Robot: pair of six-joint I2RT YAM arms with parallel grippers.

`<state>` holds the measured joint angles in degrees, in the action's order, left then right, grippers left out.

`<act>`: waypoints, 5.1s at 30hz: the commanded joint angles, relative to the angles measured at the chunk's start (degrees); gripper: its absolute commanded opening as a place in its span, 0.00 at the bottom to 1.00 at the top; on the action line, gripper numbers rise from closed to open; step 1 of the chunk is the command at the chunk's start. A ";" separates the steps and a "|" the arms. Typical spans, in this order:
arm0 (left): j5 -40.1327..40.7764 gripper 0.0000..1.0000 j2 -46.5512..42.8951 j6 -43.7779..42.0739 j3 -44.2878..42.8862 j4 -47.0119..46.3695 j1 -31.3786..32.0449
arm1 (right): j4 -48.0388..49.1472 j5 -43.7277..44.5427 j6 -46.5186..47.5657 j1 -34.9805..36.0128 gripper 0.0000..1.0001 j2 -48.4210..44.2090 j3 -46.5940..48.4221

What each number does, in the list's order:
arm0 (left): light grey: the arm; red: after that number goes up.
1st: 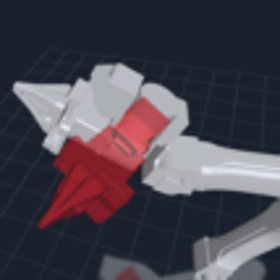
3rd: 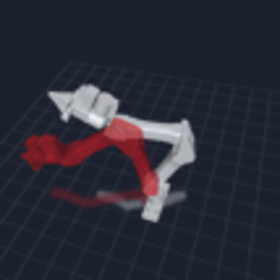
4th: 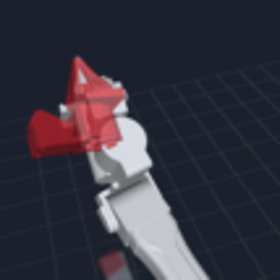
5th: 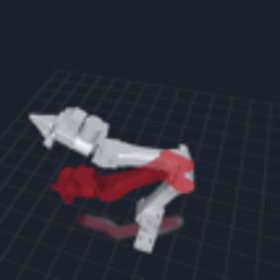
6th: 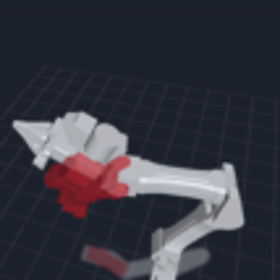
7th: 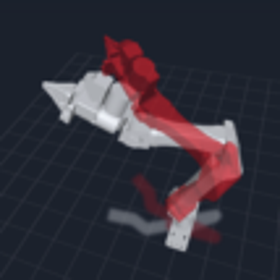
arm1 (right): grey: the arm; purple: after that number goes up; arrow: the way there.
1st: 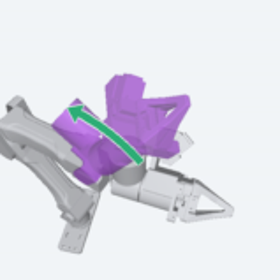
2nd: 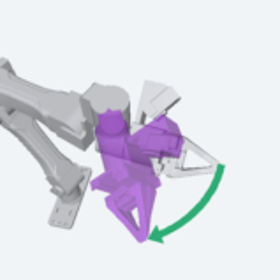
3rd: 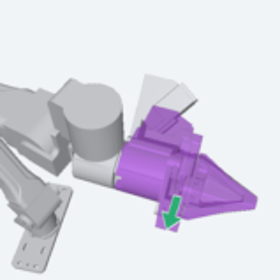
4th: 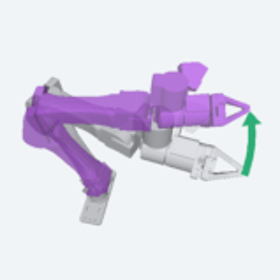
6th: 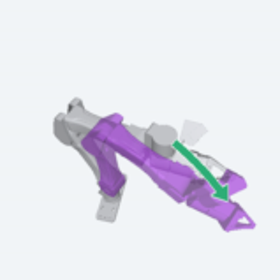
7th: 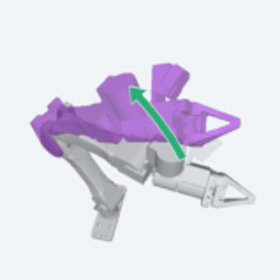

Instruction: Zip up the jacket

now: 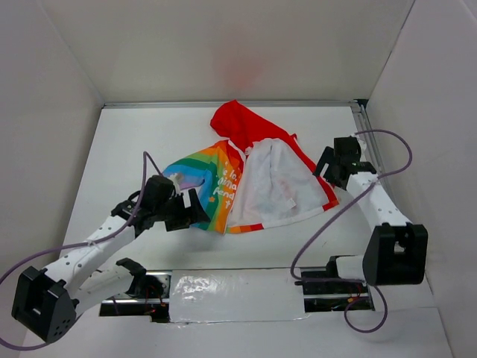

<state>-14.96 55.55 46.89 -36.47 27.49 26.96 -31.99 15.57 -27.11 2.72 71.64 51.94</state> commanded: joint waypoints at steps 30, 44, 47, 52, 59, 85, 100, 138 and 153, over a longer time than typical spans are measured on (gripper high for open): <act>-6.84 0.99 19.86 -4.88 -4.66 -15.62 -1.21 | -2.37 -16.48 12.62 -10.56 0.02 16.89 6.15; -0.25 0.99 8.45 3.55 -1.85 -1.74 -2.96 | -31.28 22.12 -13.99 47.14 0.01 26.08 25.72; 0.28 0.99 4.75 5.66 -0.36 1.15 -5.24 | -39.01 27.66 -19.97 57.26 0.12 36.18 30.57; -1.82 0.99 0.18 4.79 1.93 1.79 -8.32 | -34.74 29.69 -16.42 68.11 0.68 40.17 36.65; -4.46 0.99 -0.44 4.08 3.42 0.03 -8.42 | -10.69 12.75 -8.32 70.14 1.00 24.02 22.90; -0.68 0.99 -6.84 12.78 0.96 5.12 -15.27 | 8.29 -19.19 -9.63 59.76 0.99 21.93 16.41; -10.77 0.99 -5.81 4.27 2.98 -2.34 -25.29 | -2.38 0.33 -15.05 70.32 1.00 16.80 19.71; -4.29 0.99 18.98 0.05 -4.31 -7.10 -2.97 | -11.70 16.77 -9.38 28.12 0.43 26.11 11.34; 5.90 0.99 32.75 -4.00 -21.88 2.04 13.20 | -5.20 2.54 -16.47 32.26 1.00 -6.30 -2.98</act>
<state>-13.15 83.02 43.51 -55.57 26.09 38.98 -40.12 21.65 -39.48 35.24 70.85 51.57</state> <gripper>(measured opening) 0.993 0.994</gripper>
